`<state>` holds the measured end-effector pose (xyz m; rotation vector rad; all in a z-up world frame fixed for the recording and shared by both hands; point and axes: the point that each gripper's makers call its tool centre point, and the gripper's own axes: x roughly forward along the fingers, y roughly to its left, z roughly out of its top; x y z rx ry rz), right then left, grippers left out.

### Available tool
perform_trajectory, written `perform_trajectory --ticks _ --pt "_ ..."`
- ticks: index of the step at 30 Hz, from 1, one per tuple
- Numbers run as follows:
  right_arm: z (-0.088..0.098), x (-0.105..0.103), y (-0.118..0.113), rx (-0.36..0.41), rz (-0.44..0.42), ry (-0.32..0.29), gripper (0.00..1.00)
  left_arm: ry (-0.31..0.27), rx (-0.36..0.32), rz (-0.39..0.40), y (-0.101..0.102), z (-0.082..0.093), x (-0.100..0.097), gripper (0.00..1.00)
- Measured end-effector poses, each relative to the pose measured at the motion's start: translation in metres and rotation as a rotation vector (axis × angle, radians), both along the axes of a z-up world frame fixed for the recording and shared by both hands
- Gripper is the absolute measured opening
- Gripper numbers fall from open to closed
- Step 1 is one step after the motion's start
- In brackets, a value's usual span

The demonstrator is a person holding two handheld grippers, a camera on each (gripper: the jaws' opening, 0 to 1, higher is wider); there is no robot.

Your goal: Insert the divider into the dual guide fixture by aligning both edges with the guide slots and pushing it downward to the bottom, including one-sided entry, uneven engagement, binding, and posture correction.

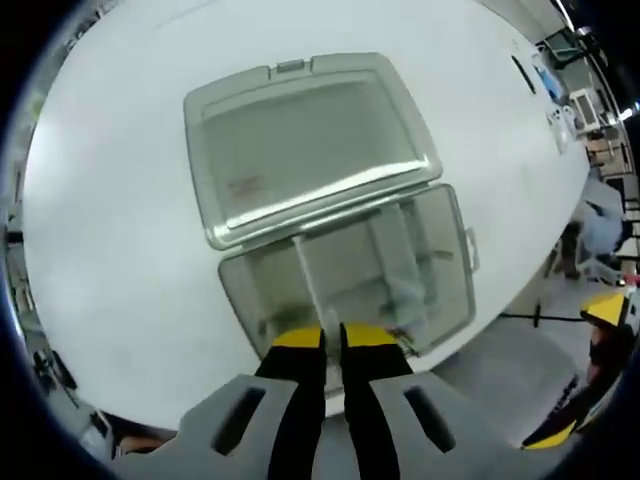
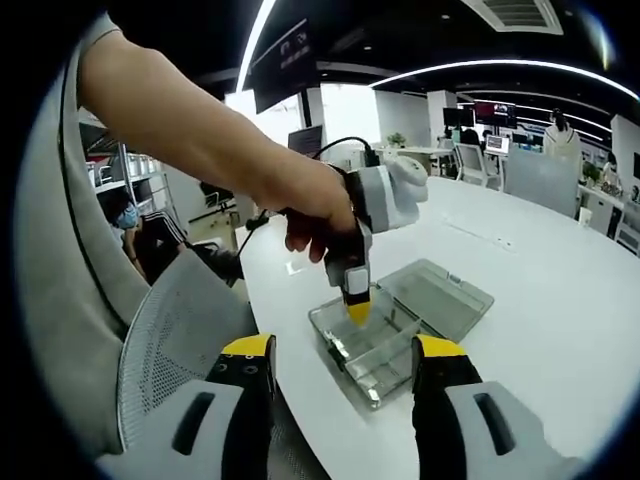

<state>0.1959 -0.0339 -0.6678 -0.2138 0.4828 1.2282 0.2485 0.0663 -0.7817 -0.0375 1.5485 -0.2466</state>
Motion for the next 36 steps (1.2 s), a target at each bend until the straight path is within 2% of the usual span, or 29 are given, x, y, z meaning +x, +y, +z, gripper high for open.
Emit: perform_trajectory --ticks 10,15,17,19,20,23,25,36 --pt "-0.0007 -0.0031 0.0023 0.000 0.004 0.004 0.51 0.002 0.040 -0.041 -0.0023 -0.0005 0.0000 0.02" --pt "-0.0002 -0.0025 0.0013 -0.001 0.002 0.002 0.51 0.008 0.037 -0.041 -0.0005 0.0017 0.0000 0.02" --pt "0.0002 -0.0026 0.0011 -0.001 0.001 0.002 0.51 0.003 0.068 -0.083 0.0036 0.0027 0.0000 0.02" --pt "0.0009 -0.0027 0.0014 0.001 0.000 0.002 0.51 0.009 0.046 -0.060 0.0018 0.0051 -0.0013 0.02" --pt "0.0009 -0.0029 0.0017 0.002 0.001 0.002 0.51 0.013 -0.002 0.002 -0.0041 0.0048 -0.0007 0.02" --pt "-0.0007 -0.0041 0.0020 0.000 0.003 0.005 0.51 0.013 0.019 -0.028 0.0002 0.0038 -0.0010 0.02" --pt "-0.0009 -0.0045 0.0020 0.001 0.003 0.006 0.51 0.016 0.006 -0.008 0.0002 0.0043 -0.0005 0.02" --pt "-0.0018 -0.0037 0.0000 0.002 -0.005 0.010 0.51 0.013 0.015 -0.019 -0.0016 0.0018 -0.0003 0.02"
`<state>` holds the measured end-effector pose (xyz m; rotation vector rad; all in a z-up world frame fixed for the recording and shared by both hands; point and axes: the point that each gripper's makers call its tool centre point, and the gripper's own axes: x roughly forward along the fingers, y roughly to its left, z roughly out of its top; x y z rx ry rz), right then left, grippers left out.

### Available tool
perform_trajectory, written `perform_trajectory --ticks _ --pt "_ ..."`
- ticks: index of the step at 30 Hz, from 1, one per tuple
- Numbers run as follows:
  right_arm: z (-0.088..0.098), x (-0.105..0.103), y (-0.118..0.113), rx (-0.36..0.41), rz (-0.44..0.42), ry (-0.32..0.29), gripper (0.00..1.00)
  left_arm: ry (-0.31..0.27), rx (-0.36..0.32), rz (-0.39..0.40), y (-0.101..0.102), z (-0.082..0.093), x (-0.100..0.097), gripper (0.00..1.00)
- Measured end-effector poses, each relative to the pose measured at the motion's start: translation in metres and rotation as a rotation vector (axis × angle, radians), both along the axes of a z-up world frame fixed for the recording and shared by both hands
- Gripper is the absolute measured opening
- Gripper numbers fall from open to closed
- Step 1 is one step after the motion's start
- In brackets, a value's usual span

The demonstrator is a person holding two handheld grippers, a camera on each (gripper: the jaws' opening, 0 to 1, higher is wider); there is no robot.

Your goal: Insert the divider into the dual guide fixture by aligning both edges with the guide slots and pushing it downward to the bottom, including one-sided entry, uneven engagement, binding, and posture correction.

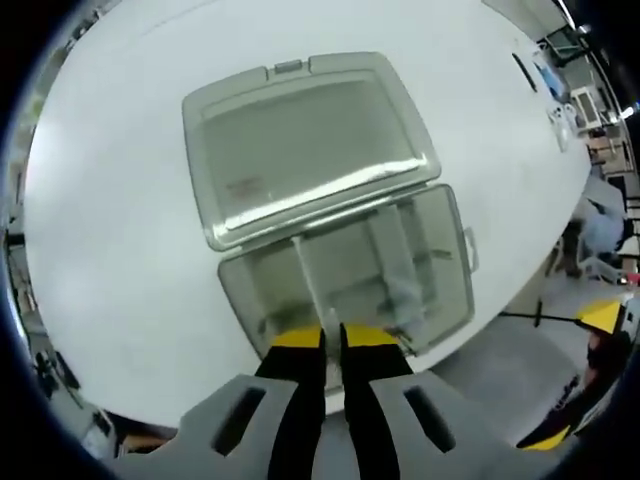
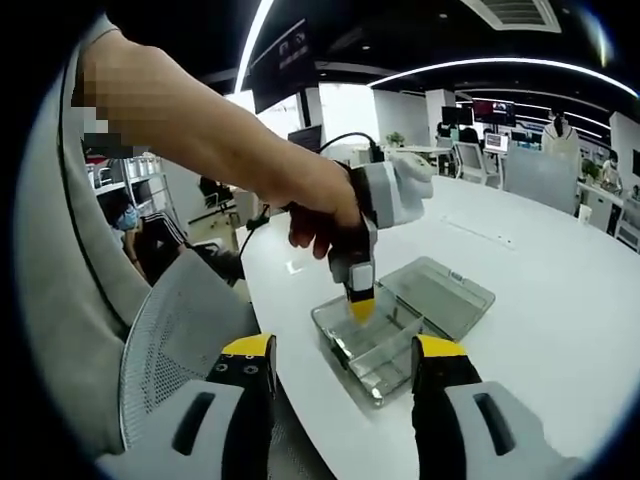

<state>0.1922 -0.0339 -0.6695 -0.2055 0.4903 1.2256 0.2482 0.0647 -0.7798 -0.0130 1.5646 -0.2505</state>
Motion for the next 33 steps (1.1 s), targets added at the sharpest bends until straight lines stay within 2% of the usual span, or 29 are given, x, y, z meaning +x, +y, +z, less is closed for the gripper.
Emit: perform_trajectory --ticks 33 --pt "-0.0003 -0.0004 0.0005 0.002 0.000 0.001 0.51 -0.001 0.017 0.003 -0.0001 -0.0023 -0.0009 0.02"
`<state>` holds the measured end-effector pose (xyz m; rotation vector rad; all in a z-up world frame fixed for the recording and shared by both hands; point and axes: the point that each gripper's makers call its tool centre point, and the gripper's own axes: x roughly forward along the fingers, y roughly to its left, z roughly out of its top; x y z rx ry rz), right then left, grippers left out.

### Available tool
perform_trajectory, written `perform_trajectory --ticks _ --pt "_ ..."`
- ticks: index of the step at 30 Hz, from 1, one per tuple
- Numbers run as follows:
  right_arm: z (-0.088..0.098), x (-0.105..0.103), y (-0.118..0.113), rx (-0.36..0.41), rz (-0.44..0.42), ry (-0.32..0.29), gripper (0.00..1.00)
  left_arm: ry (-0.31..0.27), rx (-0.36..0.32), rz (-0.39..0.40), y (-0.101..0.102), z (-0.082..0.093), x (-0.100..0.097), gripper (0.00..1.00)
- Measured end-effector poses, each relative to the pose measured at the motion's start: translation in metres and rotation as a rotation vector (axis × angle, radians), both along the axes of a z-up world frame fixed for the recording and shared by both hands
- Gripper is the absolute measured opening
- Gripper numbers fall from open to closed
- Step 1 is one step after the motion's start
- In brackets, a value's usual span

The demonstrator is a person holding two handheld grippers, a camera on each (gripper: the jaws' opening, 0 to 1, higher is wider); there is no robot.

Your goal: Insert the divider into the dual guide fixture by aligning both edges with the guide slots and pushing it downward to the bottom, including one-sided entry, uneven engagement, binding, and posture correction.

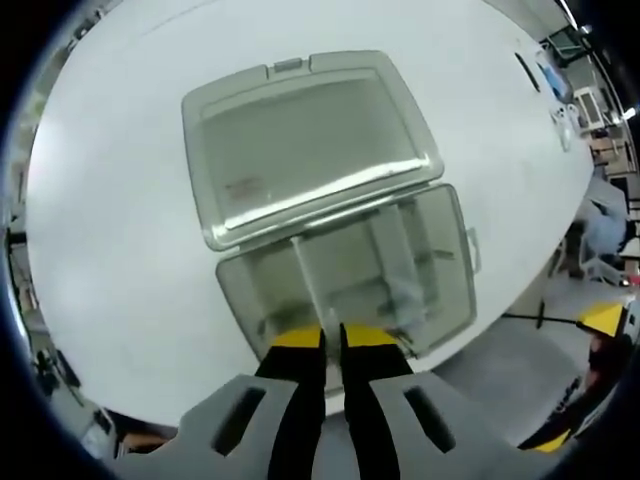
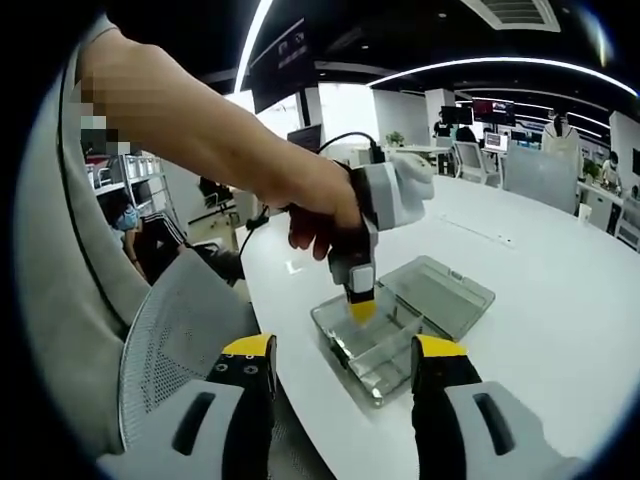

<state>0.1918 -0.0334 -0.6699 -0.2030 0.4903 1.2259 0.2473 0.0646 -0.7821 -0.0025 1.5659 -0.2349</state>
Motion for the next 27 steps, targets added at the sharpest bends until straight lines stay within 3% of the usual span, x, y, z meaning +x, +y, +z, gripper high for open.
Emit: perform_trajectory --ticks 17,27 --pt "-0.0008 0.0008 -0.0007 -0.002 0.001 0.002 0.51 -0.006 0.058 -0.045 -0.0018 -0.0031 0.0005 0.02" --pt "-0.0013 0.0022 -0.0018 -0.005 0.001 0.004 0.51 -0.017 0.036 -0.021 -0.0002 -0.0043 0.0001 0.02"
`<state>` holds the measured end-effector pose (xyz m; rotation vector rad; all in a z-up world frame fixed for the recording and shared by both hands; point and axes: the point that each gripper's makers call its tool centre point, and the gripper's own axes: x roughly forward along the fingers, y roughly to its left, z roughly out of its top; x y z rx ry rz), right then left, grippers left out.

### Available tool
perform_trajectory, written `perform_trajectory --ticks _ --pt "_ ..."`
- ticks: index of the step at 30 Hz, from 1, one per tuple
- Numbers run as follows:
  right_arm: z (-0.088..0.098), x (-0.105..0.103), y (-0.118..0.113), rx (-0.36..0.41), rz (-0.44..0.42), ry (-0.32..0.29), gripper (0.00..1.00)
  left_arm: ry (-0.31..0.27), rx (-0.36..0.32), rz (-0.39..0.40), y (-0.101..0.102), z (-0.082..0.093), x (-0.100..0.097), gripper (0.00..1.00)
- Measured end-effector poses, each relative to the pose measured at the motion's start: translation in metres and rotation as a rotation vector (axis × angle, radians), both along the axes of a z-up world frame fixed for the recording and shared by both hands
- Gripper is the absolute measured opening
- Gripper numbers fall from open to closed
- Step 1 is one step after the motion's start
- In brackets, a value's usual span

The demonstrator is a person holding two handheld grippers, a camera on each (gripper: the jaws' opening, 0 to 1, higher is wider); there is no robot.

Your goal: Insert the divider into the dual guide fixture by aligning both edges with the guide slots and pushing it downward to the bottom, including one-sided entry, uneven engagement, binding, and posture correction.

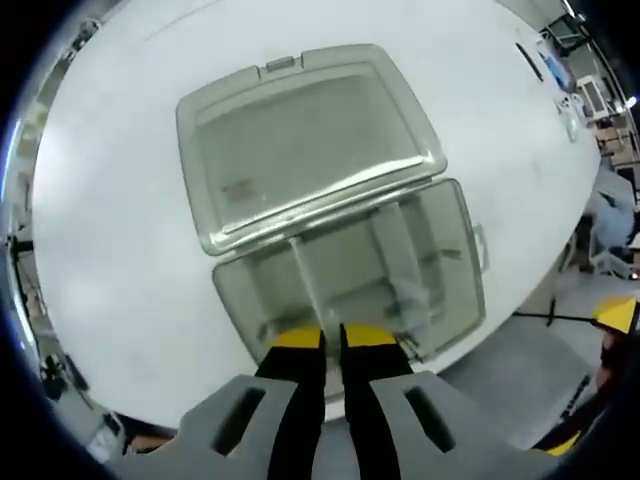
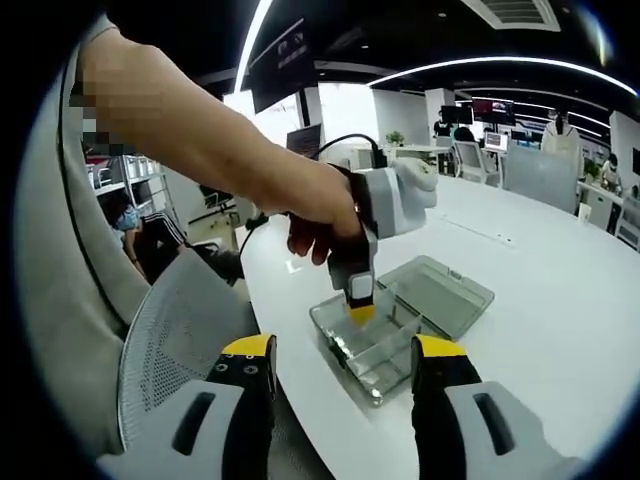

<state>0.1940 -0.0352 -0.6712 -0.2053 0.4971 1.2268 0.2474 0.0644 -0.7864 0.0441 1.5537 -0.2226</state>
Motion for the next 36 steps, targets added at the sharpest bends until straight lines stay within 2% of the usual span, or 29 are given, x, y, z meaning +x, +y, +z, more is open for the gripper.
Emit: perform_trajectory --ticks 11,17,36 --pt "-0.0006 0.0033 0.0002 0.010 -0.006 0.003 0.51 -0.035 -0.041 0.026 0.0010 0.0001 0.0008 0.02" --pt "-0.0004 0.0036 0.0004 0.017 -0.009 0.004 0.51 -0.038 -0.041 0.024 -0.0006 0.0002 0.0013 0.02" --pt "-0.0026 0.0015 0.0001 0.011 -0.010 0.009 0.51 0.004 0.039 -0.010 -0.0016 -0.0066 0.0012 0.02"
